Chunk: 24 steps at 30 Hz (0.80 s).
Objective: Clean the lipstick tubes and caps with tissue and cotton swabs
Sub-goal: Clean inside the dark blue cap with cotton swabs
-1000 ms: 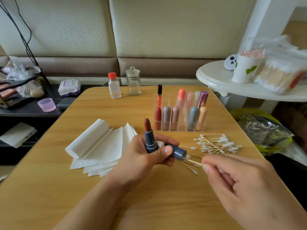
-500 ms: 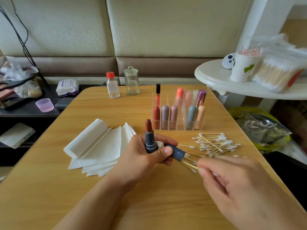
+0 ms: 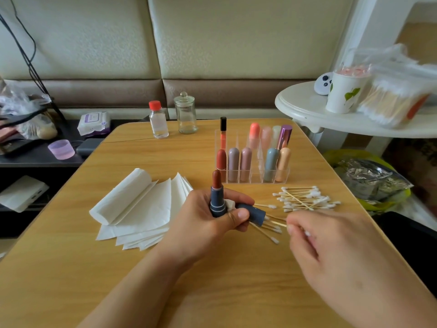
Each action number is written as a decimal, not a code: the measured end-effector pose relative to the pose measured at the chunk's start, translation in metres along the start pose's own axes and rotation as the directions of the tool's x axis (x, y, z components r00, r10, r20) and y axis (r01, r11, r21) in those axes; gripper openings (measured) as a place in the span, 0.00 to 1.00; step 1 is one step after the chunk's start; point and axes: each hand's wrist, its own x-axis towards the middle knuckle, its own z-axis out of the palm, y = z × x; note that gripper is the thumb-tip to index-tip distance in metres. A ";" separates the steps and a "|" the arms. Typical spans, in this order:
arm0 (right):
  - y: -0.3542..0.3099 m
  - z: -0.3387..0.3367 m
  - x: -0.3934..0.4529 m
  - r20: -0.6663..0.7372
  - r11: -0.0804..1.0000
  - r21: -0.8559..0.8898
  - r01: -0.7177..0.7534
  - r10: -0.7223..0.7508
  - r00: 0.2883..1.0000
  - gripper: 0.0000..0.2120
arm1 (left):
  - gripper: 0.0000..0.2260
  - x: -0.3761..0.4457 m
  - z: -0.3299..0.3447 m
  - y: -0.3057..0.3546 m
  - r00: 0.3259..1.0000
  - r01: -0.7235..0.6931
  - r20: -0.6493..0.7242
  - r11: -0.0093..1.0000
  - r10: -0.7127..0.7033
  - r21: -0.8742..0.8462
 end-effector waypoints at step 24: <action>-0.020 0.015 -0.025 -0.348 0.693 0.714 0.100 0.227 0.910 0.10 | 0.09 -0.001 0.003 0.011 0.977 0.206 0.083 0.771 -0.196 -0.603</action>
